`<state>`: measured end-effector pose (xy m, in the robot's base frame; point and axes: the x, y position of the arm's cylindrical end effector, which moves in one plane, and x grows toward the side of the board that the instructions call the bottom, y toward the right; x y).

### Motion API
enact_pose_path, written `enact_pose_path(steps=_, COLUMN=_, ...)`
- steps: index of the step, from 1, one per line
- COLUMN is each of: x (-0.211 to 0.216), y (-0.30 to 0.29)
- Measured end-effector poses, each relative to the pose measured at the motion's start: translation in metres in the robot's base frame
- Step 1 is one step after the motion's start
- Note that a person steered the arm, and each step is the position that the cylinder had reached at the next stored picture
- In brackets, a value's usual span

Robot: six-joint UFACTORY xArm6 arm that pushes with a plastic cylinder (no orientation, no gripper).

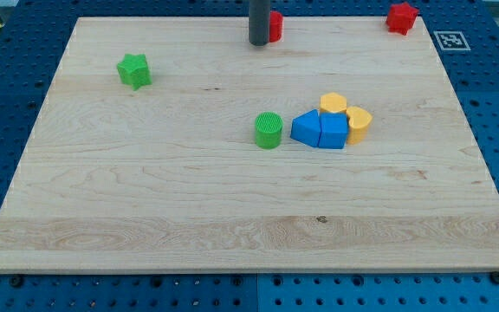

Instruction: Push red circle into red star

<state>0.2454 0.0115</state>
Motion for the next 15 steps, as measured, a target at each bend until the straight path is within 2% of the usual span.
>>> enact_pose_path(steps=2, x=-0.027, y=-0.025)
enact_pose_path(steps=4, x=-0.039, y=-0.008)
enact_pose_path(steps=10, x=-0.032, y=0.137)
enact_pose_path(steps=12, x=-0.031, y=0.125)
enact_pose_path(steps=15, x=0.015, y=0.137)
